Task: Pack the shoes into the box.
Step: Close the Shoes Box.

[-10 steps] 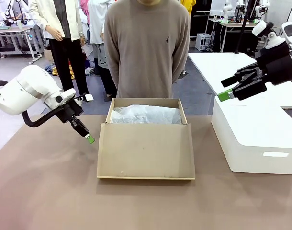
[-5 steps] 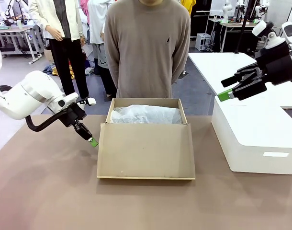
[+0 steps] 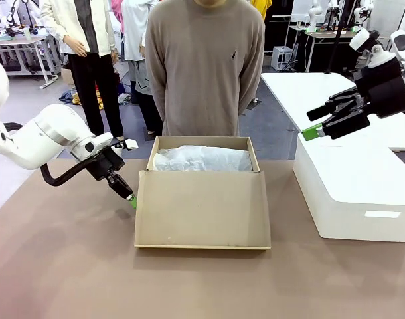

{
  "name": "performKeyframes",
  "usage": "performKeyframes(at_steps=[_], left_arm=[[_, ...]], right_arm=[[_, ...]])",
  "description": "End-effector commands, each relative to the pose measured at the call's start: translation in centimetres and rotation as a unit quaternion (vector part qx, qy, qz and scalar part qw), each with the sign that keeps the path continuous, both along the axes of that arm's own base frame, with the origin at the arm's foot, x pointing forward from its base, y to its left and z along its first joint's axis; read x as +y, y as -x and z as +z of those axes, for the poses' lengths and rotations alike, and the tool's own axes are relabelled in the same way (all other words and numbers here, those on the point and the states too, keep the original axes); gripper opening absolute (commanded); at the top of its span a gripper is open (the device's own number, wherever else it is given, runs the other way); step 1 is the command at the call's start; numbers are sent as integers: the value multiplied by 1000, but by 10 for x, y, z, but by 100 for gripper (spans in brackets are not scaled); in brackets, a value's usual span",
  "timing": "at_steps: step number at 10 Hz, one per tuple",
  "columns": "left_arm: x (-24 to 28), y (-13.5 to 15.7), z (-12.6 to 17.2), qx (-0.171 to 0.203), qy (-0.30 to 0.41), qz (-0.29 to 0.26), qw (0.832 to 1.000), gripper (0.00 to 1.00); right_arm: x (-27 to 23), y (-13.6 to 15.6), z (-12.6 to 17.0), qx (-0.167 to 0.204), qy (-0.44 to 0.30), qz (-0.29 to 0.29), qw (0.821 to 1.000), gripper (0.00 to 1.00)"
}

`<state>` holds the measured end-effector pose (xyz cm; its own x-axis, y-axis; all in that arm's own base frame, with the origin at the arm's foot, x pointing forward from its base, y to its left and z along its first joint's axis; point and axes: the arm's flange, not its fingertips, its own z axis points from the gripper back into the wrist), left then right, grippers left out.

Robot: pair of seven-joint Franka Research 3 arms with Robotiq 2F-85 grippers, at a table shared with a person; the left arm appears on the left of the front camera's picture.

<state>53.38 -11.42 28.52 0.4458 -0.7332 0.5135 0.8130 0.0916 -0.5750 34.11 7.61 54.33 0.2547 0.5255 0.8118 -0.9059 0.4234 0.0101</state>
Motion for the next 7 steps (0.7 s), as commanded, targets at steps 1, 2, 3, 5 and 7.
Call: performKeyframes(at_steps=[1, 2, 3, 5, 7], left_arm=[[-2, -1, -1, -5, 23, -2, 1000, 0], [-6, 0, 0, -4, 25, -6, 1000, 0], [-9, 1, -2, -2, 28, -8, 1000, 0], [-19, 2, -5, 6, 34, -16, 999, 0], [-25, 5, -8, 13, 38, -28, 999, 0]], right_arm=[[1, -3, -2, -16, -9, 10, 1000, 100], [1, -3, -2, -16, -9, 10, 1000, 100], [1, -3, -2, -16, -9, 10, 1000, 100], [1, -3, -2, -16, -9, 10, 1000, 100], [1, -3, -2, -16, -9, 10, 1000, 100]])
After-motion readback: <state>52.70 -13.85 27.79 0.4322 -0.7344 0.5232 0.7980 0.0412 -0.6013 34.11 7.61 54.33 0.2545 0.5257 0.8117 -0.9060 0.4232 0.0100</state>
